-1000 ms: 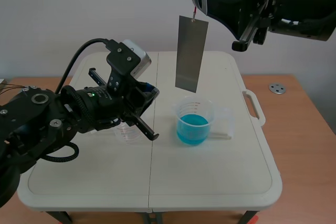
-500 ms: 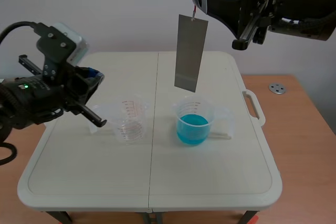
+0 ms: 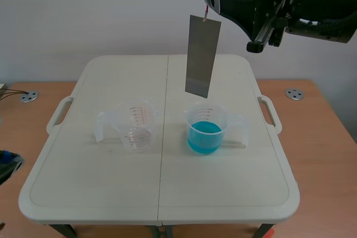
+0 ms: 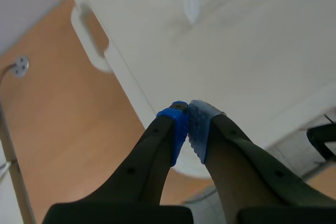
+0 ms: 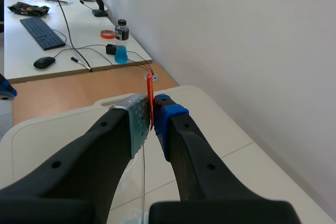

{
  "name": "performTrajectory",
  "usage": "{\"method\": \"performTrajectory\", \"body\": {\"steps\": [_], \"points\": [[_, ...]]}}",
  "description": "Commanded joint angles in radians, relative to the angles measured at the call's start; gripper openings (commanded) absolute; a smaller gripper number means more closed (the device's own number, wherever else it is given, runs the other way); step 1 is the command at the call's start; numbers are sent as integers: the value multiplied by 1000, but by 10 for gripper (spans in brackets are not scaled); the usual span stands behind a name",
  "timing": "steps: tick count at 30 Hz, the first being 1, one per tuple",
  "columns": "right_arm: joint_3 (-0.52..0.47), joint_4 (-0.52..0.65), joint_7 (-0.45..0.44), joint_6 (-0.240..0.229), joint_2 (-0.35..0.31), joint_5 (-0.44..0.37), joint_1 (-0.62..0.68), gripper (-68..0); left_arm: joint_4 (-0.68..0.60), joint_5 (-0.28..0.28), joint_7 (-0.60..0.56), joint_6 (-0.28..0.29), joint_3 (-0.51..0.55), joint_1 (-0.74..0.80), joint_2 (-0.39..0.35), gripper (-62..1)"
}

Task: Hold the metal plate by the orange handle, dip it into the blue solution, take it out and point at it, then put the plate back in the beaker on the left.
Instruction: 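Raise the plate and point at it, then put the plate into the left beaker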

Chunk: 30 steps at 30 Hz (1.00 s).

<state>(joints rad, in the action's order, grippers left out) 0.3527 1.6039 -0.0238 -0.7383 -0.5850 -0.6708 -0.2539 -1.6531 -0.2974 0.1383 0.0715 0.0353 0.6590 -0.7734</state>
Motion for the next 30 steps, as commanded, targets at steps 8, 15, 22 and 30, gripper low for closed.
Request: {"method": "performTrajectory", "body": {"steps": [8, 15, 22, 30], "points": [[-18, 11, -26, -7, 4, -23, -31, -660, -3, -6, -46, -2, 3, 259, 25, -582], [-17, 11, -22, -7, 40, -22, -41, -660, 34, -6, -96, 2, 2, 364, 117, -582], [-11, 11, 13, -7, 87, -21, -82, -660, 123, 9, -95, 2, -17, 363, 219, -582], [39, 9, 59, -7, 154, -14, -146, -660, 188, 36, -95, 4, -37, 362, 278, -582]]}}
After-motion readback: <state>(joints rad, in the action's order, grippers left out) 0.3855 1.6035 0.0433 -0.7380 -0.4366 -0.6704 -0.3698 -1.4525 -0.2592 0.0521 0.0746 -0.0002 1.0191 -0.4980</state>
